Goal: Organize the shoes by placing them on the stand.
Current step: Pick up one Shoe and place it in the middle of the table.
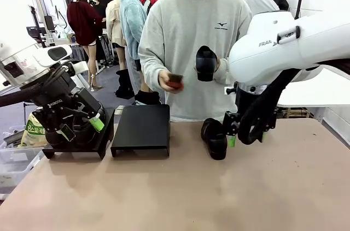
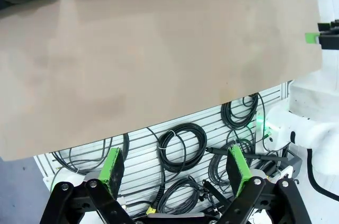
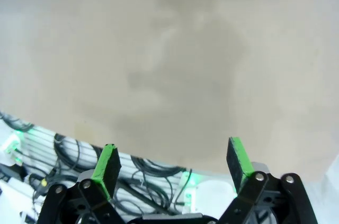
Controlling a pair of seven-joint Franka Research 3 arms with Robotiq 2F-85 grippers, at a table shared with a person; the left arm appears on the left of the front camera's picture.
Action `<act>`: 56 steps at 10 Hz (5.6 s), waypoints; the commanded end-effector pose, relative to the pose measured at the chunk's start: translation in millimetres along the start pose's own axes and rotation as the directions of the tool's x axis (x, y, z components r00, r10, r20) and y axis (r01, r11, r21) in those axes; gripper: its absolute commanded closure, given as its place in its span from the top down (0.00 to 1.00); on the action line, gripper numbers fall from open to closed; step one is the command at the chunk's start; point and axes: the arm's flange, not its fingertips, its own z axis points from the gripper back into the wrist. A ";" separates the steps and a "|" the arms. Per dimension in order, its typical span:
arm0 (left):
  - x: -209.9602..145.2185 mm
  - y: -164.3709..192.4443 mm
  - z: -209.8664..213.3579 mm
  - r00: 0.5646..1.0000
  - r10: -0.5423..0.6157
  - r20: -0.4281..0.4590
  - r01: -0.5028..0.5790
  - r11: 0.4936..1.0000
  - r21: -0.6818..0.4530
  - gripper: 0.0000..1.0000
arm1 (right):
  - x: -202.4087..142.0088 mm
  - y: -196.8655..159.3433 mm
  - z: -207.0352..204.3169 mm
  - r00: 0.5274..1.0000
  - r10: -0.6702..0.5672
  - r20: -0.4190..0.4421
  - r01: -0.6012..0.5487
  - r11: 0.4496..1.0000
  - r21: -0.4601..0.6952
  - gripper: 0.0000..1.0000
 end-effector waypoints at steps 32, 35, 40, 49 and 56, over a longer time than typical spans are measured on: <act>2.8 -1.5 -0.3 1.000 0.000 0.002 0.000 1.000 -0.019 1.00 | 182.6 71.7 -133.4 0.979 -0.049 0.198 0.086 0.979 -0.182 0.00; 2.8 -1.5 -0.3 1.000 0.000 0.002 0.000 1.000 -0.019 1.00 | 185.6 66.8 -136.9 0.982 -0.069 0.174 0.102 0.977 -0.187 0.00; 2.8 -1.5 -0.3 1.000 0.000 0.002 0.000 1.000 -0.019 1.00 | 179.6 63.9 -126.8 0.983 -0.080 0.168 0.110 0.978 -0.178 0.00; 2.8 -1.5 -0.3 1.000 0.000 0.002 0.000 1.000 -0.019 1.00 | 177.2 63.6 -129.4 0.985 -0.066 0.162 0.094 0.981 -0.172 0.00; 2.8 -1.5 -0.3 1.000 0.000 0.002 0.000 1.000 -0.019 1.00 | 168.4 66.9 -117.1 0.979 -0.054 0.199 0.087 0.982 -0.165 0.00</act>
